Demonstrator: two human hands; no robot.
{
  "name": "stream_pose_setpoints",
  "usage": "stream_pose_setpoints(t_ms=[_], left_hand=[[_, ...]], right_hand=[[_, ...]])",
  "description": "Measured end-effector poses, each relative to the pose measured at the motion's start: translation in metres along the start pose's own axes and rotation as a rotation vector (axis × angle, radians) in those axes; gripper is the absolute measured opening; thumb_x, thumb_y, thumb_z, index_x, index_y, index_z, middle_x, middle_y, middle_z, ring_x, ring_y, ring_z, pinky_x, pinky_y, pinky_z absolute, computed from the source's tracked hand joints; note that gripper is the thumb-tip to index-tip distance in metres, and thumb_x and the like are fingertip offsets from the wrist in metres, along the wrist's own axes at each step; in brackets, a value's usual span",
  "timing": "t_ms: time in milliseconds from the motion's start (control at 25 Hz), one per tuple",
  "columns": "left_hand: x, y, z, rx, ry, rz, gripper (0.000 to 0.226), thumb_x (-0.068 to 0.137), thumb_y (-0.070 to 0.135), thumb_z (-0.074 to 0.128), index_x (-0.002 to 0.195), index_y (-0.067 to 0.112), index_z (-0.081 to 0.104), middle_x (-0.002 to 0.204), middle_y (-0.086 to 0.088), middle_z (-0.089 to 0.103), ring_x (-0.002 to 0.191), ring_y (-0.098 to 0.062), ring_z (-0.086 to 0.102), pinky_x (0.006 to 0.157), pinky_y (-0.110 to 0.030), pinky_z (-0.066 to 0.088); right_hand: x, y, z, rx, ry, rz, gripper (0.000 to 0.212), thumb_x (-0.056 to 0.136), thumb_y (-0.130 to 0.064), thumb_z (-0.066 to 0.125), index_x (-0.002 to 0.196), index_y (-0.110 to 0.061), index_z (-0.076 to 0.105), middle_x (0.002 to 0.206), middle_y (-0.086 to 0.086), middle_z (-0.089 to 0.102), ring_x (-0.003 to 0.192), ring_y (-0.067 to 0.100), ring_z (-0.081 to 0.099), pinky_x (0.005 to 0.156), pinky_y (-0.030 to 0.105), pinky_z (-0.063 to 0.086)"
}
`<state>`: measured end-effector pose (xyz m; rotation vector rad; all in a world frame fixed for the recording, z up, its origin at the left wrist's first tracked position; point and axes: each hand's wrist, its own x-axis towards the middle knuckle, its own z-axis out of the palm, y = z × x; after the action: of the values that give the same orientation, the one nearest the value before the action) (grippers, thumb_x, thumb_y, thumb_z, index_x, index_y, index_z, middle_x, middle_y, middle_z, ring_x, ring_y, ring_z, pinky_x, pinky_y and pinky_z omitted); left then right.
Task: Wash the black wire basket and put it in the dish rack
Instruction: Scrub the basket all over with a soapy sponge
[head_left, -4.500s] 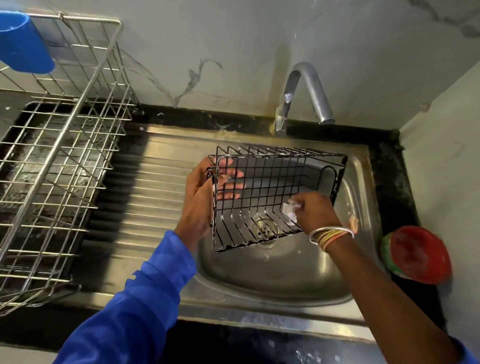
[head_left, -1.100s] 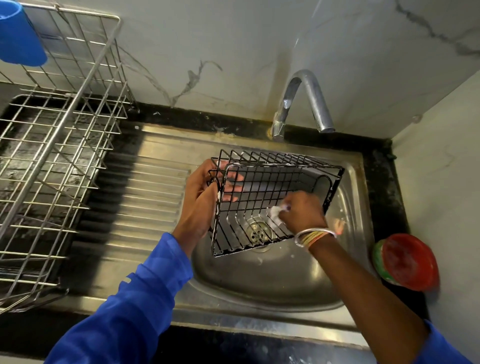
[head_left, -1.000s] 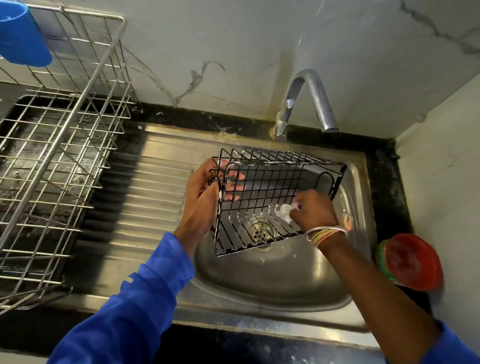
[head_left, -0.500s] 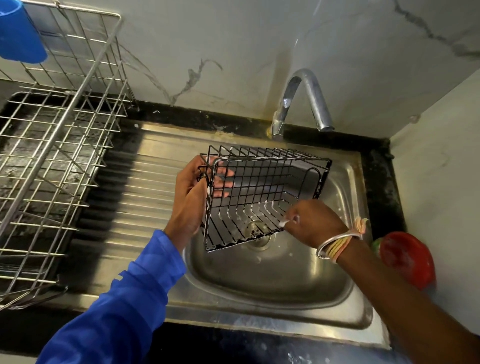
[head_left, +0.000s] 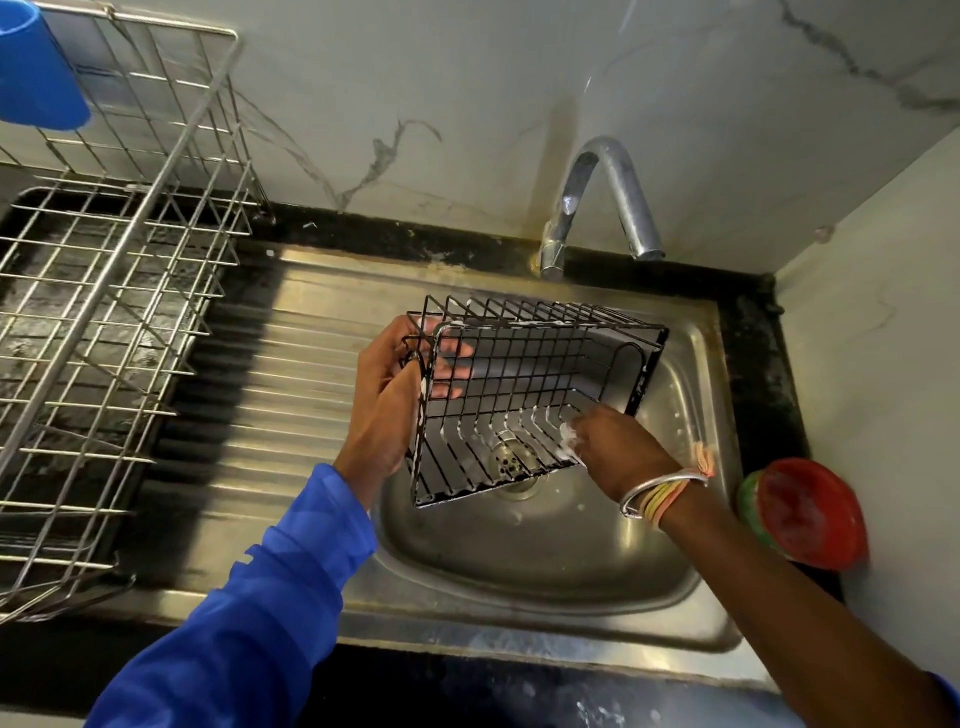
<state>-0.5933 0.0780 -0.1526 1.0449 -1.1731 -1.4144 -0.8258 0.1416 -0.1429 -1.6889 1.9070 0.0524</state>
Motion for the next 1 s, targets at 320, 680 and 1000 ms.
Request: stream_pose_setpoints(t_ms=[320,680,1000], left_hand=[[-0.006,0.001,-0.005,-0.039,0.002,-0.079,0.034,0.089,0.015,0.056,0.117,-0.003,0.061,0.109,-0.026,0.072,0.095,-0.043,0.073,0.078,-0.049,0.063],[0.003,0.003,-0.007,-0.067,0.051,-0.031,0.031,0.087,0.008,0.056,0.112,-0.010,0.058,0.110,-0.037,0.064,0.094,-0.048,0.068,0.078,-0.051,0.060],[0.003,0.002,-0.006,-0.014,0.013,0.009,0.025,0.097,-0.014,0.045,0.107,0.002,0.061,0.112,-0.026,0.069,0.099,-0.039,0.072,0.074,-0.039,0.061]], right_hand=[[-0.004,-0.002,-0.010,-0.095,-0.032,0.035,0.020,0.084,-0.016,0.056,0.067,-0.008,0.062,0.071,0.010,0.062,0.072,0.027,0.060,0.059,0.027,0.042],[-0.008,-0.002,-0.014,0.173,0.222,0.141,0.025,0.085,-0.009,0.062,0.108,-0.011,0.071,0.099,0.011,0.072,0.087,0.020,0.066,0.077,0.016,0.048],[-0.001,-0.012,0.003,0.094,0.140,0.258,0.016,0.090,-0.008,0.062,0.098,-0.012,0.075,0.099,0.008,0.072,0.081,0.017,0.064,0.078,0.023,0.049]])
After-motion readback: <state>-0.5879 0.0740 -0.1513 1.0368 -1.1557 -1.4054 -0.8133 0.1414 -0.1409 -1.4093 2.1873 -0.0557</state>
